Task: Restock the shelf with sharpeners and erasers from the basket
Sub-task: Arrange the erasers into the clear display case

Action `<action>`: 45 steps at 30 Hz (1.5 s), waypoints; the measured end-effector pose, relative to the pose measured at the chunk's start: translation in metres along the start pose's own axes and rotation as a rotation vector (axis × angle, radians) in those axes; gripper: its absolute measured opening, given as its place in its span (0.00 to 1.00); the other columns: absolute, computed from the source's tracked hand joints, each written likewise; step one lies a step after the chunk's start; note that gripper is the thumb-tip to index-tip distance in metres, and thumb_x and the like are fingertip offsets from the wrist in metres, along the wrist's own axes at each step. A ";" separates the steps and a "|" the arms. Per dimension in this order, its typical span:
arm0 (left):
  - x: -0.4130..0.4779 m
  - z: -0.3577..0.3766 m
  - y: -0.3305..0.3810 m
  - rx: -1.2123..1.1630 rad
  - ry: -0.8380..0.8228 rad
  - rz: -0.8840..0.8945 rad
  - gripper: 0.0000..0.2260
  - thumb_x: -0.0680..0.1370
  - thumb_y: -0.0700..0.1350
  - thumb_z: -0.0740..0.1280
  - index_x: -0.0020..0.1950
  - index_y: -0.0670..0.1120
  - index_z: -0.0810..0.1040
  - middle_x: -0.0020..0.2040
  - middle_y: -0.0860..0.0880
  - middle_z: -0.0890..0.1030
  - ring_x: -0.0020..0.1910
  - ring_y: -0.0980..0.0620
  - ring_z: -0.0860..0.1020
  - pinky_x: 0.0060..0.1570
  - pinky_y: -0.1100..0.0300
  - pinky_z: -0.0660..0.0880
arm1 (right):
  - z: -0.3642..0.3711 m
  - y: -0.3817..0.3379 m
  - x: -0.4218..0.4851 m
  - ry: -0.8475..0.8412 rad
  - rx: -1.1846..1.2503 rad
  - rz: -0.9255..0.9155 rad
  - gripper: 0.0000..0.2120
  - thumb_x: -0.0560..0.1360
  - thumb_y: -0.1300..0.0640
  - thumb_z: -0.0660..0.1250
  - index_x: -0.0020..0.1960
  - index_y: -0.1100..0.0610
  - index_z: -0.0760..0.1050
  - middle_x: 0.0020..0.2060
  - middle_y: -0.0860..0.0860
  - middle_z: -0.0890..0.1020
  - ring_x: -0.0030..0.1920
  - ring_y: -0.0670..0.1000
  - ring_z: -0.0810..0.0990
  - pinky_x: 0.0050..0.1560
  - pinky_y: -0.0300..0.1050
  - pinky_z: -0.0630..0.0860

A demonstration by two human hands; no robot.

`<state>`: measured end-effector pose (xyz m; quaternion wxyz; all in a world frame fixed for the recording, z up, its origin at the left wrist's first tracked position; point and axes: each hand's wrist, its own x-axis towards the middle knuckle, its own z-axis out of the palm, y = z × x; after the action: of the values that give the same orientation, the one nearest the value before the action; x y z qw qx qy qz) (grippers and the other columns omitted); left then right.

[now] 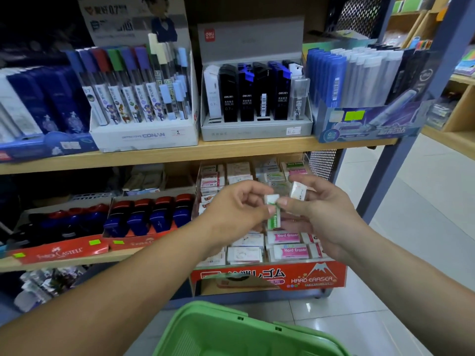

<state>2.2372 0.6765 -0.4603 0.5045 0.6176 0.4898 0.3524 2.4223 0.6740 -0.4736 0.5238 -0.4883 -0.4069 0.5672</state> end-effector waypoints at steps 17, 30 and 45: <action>-0.006 -0.024 -0.017 0.083 -0.038 0.002 0.12 0.81 0.38 0.69 0.61 0.52 0.81 0.47 0.45 0.86 0.50 0.46 0.85 0.43 0.58 0.79 | -0.026 -0.010 -0.002 -0.107 -0.171 0.120 0.21 0.83 0.72 0.61 0.66 0.51 0.80 0.54 0.56 0.88 0.51 0.57 0.89 0.46 0.52 0.87; 0.021 0.016 -0.023 0.475 0.040 0.090 0.05 0.76 0.45 0.77 0.49 0.50 0.84 0.46 0.52 0.83 0.44 0.56 0.81 0.43 0.62 0.80 | -0.050 -0.013 0.002 0.151 -0.083 0.131 0.09 0.78 0.71 0.70 0.55 0.60 0.80 0.48 0.56 0.89 0.47 0.58 0.89 0.44 0.50 0.86; -0.011 0.009 -0.020 0.079 0.100 0.003 0.14 0.76 0.42 0.77 0.59 0.47 0.79 0.48 0.48 0.85 0.45 0.54 0.84 0.44 0.63 0.82 | 0.001 -0.005 -0.003 -0.105 -0.278 0.035 0.12 0.71 0.66 0.79 0.53 0.58 0.86 0.43 0.57 0.88 0.38 0.54 0.86 0.38 0.46 0.82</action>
<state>2.2373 0.6641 -0.4810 0.4539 0.6195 0.5269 0.3641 2.4225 0.6719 -0.4679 0.4193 -0.5327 -0.4998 0.5392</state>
